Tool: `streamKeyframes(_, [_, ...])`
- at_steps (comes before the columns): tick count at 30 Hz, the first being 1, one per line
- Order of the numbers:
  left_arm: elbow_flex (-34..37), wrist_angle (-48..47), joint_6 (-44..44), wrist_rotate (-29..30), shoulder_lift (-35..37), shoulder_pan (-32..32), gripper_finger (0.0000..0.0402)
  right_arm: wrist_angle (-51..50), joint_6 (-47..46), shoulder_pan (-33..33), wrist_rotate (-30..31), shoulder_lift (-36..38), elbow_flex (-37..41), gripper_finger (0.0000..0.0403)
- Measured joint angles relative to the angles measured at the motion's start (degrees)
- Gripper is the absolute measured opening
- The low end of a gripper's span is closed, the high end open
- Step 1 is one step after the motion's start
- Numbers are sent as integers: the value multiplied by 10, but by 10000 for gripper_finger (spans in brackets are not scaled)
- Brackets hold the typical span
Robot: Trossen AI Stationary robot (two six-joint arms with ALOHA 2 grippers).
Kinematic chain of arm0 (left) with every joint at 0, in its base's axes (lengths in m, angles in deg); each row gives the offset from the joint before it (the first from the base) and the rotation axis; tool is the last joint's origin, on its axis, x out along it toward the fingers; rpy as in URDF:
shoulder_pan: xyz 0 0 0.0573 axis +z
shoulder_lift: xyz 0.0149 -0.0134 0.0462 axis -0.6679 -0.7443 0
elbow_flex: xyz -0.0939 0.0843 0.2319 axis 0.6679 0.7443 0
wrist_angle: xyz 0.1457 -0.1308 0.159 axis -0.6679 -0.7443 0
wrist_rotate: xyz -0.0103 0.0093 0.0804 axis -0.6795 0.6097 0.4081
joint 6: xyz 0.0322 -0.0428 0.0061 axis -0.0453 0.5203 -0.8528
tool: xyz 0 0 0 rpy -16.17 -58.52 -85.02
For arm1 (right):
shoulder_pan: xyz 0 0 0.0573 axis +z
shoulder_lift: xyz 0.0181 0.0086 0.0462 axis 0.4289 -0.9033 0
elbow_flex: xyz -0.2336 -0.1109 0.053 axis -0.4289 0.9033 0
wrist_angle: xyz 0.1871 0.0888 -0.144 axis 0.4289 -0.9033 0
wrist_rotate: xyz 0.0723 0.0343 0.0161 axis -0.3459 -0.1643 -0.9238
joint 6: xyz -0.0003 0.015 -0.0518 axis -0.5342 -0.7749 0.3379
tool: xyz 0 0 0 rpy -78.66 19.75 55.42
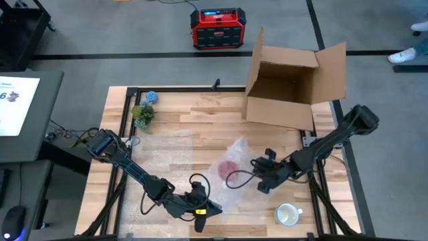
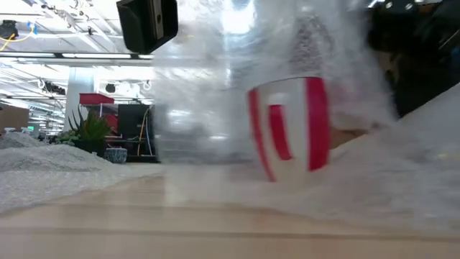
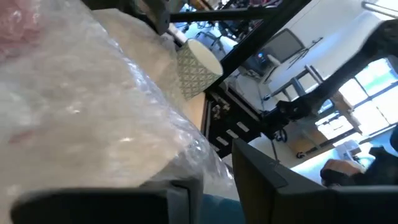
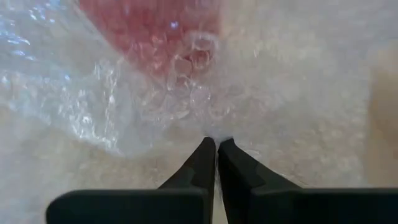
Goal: Wrap mug
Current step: Wrap the red mug in the right bubble wrap
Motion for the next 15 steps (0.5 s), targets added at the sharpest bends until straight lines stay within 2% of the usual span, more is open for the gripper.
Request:
streamKeyframes(5, [0,6,-12,0,0,0,59,-42,-18,1,-33,46,0,3])
streamKeyframes(11, [0,2,-18,0,0,1,58,-44,35,0,-46,24,0,10])
streamKeyframes(15, [0,-1,-18,0,0,1,58,-47,74,0,-63,16,-1,43])
